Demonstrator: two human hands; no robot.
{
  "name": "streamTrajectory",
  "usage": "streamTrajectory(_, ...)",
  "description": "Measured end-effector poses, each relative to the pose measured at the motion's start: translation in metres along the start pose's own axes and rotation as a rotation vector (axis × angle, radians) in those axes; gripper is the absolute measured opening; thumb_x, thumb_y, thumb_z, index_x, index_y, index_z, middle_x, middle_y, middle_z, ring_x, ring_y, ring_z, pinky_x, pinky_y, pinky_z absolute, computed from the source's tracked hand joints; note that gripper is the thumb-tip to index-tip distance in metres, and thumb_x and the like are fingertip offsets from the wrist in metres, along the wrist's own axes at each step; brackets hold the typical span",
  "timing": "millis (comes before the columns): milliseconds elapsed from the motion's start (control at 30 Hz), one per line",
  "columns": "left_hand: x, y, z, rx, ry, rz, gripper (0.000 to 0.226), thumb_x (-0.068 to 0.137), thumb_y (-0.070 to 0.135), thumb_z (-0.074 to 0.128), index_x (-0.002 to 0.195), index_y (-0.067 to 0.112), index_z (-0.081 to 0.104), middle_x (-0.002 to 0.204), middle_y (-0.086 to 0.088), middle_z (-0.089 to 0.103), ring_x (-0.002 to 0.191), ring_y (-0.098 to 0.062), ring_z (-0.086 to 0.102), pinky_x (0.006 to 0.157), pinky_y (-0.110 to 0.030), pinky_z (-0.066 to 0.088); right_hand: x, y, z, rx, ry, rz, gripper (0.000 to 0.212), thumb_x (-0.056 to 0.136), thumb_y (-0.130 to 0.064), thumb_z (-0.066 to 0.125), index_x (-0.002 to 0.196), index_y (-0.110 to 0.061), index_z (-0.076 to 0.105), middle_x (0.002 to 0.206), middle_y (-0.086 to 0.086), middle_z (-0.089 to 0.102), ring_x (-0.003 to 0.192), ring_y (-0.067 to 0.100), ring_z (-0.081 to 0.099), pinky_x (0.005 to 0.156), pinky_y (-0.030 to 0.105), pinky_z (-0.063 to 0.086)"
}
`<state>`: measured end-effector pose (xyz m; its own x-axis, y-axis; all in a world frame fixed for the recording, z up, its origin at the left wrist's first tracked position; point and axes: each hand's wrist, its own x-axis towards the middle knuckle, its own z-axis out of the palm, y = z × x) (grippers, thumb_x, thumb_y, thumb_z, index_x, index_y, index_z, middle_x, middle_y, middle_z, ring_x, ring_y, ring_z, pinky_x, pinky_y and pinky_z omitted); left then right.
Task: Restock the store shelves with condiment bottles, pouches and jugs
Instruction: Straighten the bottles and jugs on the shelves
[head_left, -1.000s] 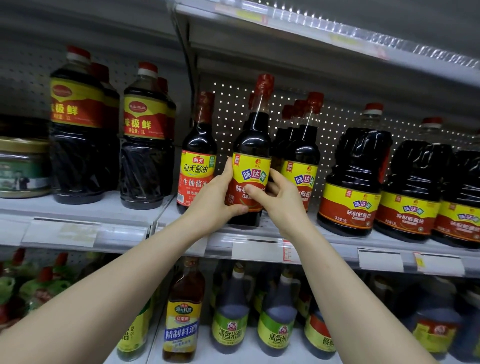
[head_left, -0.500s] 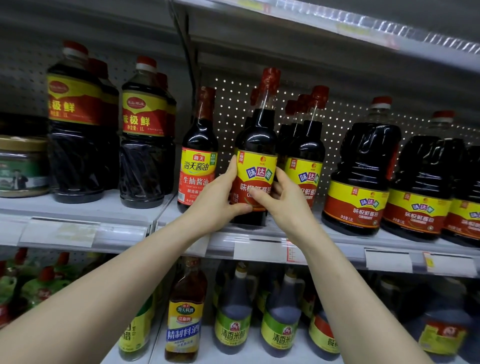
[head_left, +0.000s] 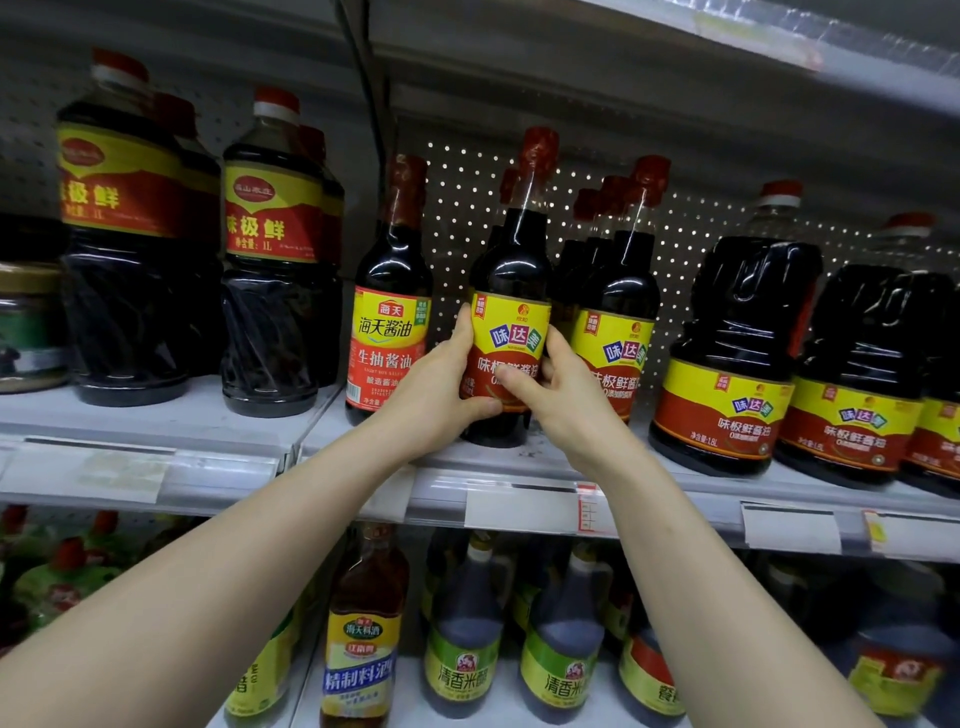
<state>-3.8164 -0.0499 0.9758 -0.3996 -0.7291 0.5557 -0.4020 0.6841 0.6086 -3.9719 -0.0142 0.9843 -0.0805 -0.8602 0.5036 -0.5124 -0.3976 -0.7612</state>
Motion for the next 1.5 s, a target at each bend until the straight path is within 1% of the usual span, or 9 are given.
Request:
streamTrajectory(267, 0.008, -0.004, 0.002, 0.019, -0.003, -0.056, 0.105, 0.09, 0.016, 0.071, 0.158, 0.025, -0.009, 0.149, -0.002, 0.046, 0.13, -0.018, 0.049, 0.107, -0.03, 0.041, 0.008, 0.0, 0.005, -0.023, 0.007, 0.036, 0.057, 0.096, -0.025, 0.067, 0.147, -0.025, 0.04, 0.131, -0.001, 0.061, 0.12, 0.018, 0.059, 0.105, 0.047, 0.05)
streamTrajectory(567, 0.006, 0.0, 0.004, 0.042, 0.002, -0.058, 0.102, 0.091, 0.017, 0.069, 0.158, 0.025, -0.007, 0.148, -0.004, 0.046, 0.131, -0.021, 0.049, 0.11, -0.042, 0.042, 0.005, -0.003, 0.006, -0.036, 0.033, 0.072, 0.056, 0.097, -0.027, 0.066, 0.147, -0.024, 0.041, 0.133, -0.001, 0.06, 0.121, 0.018, 0.059, 0.104, 0.046, 0.051)
streamTrajectory(867, 0.004, 0.002, 0.004, 0.154, 0.03, -0.053, 0.094, 0.092, 0.018, 0.068, 0.159, 0.019, 0.002, 0.145, -0.007, 0.049, 0.129, -0.023, 0.051, 0.107, -0.039, 0.045, -0.006, -0.003, 0.003, -0.044, 0.073, 0.096, 0.056, 0.098, -0.026, 0.065, 0.149, -0.021, 0.044, 0.139, 0.003, 0.06, 0.125, 0.019, 0.059, 0.107, 0.047, 0.049)
streamTrajectory(933, -0.005, 0.007, 0.004, 0.163, 0.111, -0.028, 0.087, 0.09, 0.017, 0.069, 0.157, 0.017, 0.014, 0.145, -0.006, 0.048, 0.131, -0.022, 0.048, 0.107, -0.034, 0.042, -0.014, -0.005, -0.002, -0.059, 0.079, 0.091, 0.058, 0.1, -0.022, 0.062, 0.152, -0.018, 0.04, 0.145, 0.006, 0.056, 0.129, 0.018, 0.056, 0.109, 0.044, 0.048)
streamTrajectory(1033, -0.023, 0.019, 0.009, 0.107, 0.265, -0.007, 0.076, 0.09, 0.013, 0.07, 0.154, 0.019, 0.03, 0.144, -0.004, 0.049, 0.132, -0.021, 0.048, 0.108, -0.043, 0.045, -0.033, -0.007, -0.013, -0.062, 0.094, 0.046, 0.055, 0.1, -0.016, 0.061, 0.152, -0.017, 0.041, 0.148, 0.005, 0.053, 0.133, 0.017, 0.052, 0.11, 0.037, 0.046)
streamTrajectory(1133, -0.043, 0.036, 0.018, 0.079, 0.361, 0.036, 0.063, 0.09, 0.013, 0.07, 0.147, 0.02, 0.044, 0.138, -0.002, 0.055, 0.126, -0.018, 0.053, 0.103, -0.043, 0.049, -0.055, -0.008, -0.025, -0.071, 0.063, -0.004, 0.054, 0.1, -0.014, 0.061, 0.15, -0.019, 0.044, 0.147, -0.001, 0.053, 0.132, 0.012, 0.052, 0.099, 0.017, 0.043)
streamTrajectory(1233, -0.067, 0.056, 0.034, 0.057, 0.383, 0.034, 0.056, 0.089, 0.011, 0.07, 0.141, 0.02, 0.052, 0.135, 0.0, 0.058, 0.121, -0.014, 0.056, 0.1, -0.03, 0.05, -0.082, -0.003, -0.038, -0.052, 0.035, -0.034, 0.053, 0.098, -0.012, 0.063, 0.149, -0.019, 0.047, 0.145, -0.003, 0.055, 0.13, 0.01, 0.052, 0.09, 0.006, 0.041)
streamTrajectory(1300, -0.082, 0.069, 0.048, 0.032, 0.379, 0.02, 0.054, 0.089, 0.009, 0.07, 0.139, 0.019, 0.053, 0.133, 0.001, 0.058, 0.117, -0.012, 0.057, 0.095, -0.024, 0.049, -0.101, 0.003, -0.048, -0.048, 0.017, -0.049, 0.053, 0.097, -0.012, 0.064, 0.148, -0.02, 0.048, 0.144, -0.004, 0.056, 0.131, 0.01, 0.053, 0.097, 0.014, 0.043)
streamTrajectory(1500, -0.135, 0.087, 0.101, -0.034, 0.336, -0.052, 0.05, 0.087, 0.005, 0.07, 0.134, 0.016, 0.058, 0.13, -0.001, 0.063, 0.113, -0.013, 0.062, 0.096, -0.034, 0.054, -0.164, 0.041, -0.079, -0.029, -0.043, -0.041, 0.048, 0.094, -0.009, 0.066, 0.14, -0.02, 0.057, 0.136, -0.008, 0.06, 0.126, 0.008, 0.057, 0.106, 0.03, 0.049)
